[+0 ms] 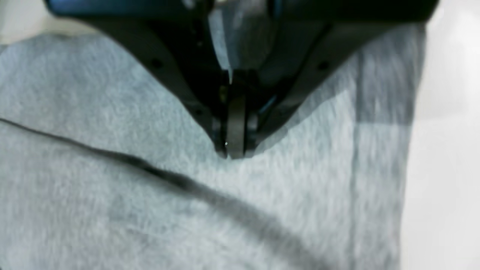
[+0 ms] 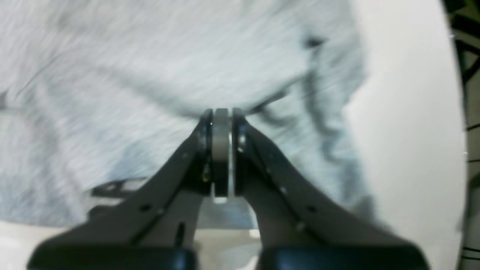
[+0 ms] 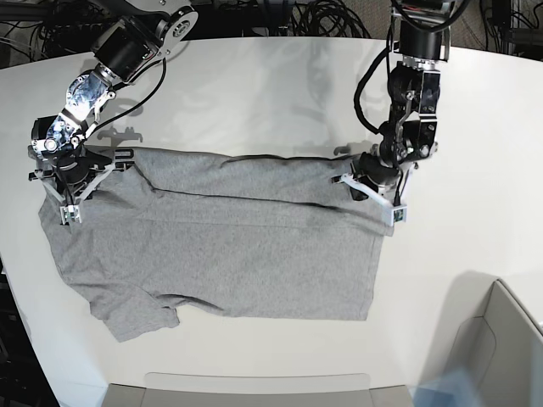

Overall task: Fold the T-shirt properly
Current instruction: 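Lay the folded shoulder edge down and release both grippers, then move both grippers to the hem corners of the shirt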

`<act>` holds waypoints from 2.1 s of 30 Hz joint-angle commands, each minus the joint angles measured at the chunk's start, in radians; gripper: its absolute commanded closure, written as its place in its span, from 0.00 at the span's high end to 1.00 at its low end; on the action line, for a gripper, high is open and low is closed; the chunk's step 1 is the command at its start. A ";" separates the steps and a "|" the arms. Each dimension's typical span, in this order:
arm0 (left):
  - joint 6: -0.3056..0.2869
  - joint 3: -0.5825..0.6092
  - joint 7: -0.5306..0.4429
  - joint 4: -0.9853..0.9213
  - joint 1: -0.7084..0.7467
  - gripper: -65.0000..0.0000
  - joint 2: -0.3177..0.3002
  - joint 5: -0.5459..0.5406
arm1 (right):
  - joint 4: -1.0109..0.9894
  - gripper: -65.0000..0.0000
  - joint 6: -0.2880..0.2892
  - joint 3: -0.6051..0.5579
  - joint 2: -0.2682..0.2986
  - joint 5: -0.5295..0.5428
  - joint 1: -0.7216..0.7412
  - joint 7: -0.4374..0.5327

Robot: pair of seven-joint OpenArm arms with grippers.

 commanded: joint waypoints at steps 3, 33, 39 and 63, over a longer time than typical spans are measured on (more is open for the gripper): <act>0.013 0.031 0.008 -0.137 -0.045 0.00 -0.012 0.015 | -0.078 0.01 0.015 -0.002 0.039 0.001 0.012 0.016; -0.259 -0.243 0.054 0.088 0.547 0.00 -0.138 0.014 | 0.003 0.01 0.015 -0.004 0.016 0.001 -0.310 0.016; -0.263 -0.269 0.052 0.153 0.642 0.00 -0.162 0.014 | 0.080 0.01 0.015 -0.007 0.014 0.001 -0.374 0.016; -0.259 -0.348 0.055 0.598 0.734 0.00 -0.156 0.007 | 0.460 0.01 0.015 -0.008 -0.059 0.007 -0.233 0.014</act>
